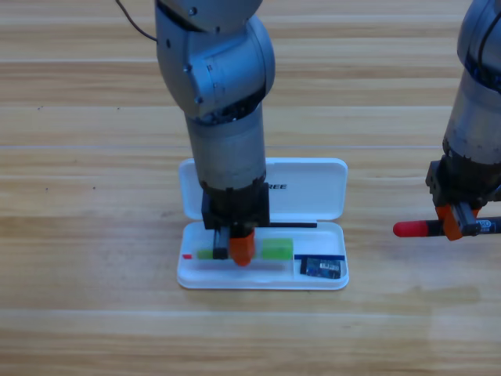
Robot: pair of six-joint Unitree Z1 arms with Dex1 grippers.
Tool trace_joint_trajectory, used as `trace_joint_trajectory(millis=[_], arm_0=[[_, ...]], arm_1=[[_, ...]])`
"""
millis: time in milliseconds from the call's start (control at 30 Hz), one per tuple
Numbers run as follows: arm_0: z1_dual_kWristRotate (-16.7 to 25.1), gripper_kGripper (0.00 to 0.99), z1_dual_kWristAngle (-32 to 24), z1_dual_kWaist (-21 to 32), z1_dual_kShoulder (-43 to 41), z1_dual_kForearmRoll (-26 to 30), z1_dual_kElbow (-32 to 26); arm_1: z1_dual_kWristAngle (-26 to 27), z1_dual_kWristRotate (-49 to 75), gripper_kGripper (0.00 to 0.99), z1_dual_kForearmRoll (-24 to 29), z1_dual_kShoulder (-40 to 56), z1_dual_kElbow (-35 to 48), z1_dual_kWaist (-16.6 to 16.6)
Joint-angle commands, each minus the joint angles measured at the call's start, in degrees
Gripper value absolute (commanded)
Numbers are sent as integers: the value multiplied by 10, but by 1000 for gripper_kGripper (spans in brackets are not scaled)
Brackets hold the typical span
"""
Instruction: Clean up eraser and pencils
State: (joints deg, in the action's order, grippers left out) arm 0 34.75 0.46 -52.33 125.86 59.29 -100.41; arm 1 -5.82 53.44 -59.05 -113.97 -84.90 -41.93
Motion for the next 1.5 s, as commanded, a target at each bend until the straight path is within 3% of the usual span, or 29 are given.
trace_joint_trajectory(millis=[33, 1000, 1033, 1067, 1133, 1167, 1200, 1233, 1500], arm_0=[[-5, 0, 9, -6, 26, -9, 18], [-6, 5, 14, -2, 23, -9, 27], [-6, 66, 14, -2, 23, -9, 27], [-6, 207, 14, -2, 23, -8, 27], [-10, 721, 16, -2, 22, -9, 32], [-13, 877, 17, -2, 22, -9, 33], [-14, 950, 17, -2, 22, -9, 33], [-14, 986, 17, -2, 22, -9, 33], [-17, 990, 18, -2, 20, -9, 32]], arm_1=[[0, -6, 0, -12, 12, 18, 3], [-1, -5, 0, -14, 9, 18, -4], [-1, -5, 0, -14, 9, 19, -4], [-1, -5, 0, -14, 10, 19, -4], [-2, -5, 0, -14, 10, 19, -4], [-2, -5, 0, -14, 9, 19, -4], [-2, -5, 0, -14, 10, 20, -4], [-2, -5, 0, -14, 10, 19, -4], [2, -9, 0, -19, 22, 18, -21]])
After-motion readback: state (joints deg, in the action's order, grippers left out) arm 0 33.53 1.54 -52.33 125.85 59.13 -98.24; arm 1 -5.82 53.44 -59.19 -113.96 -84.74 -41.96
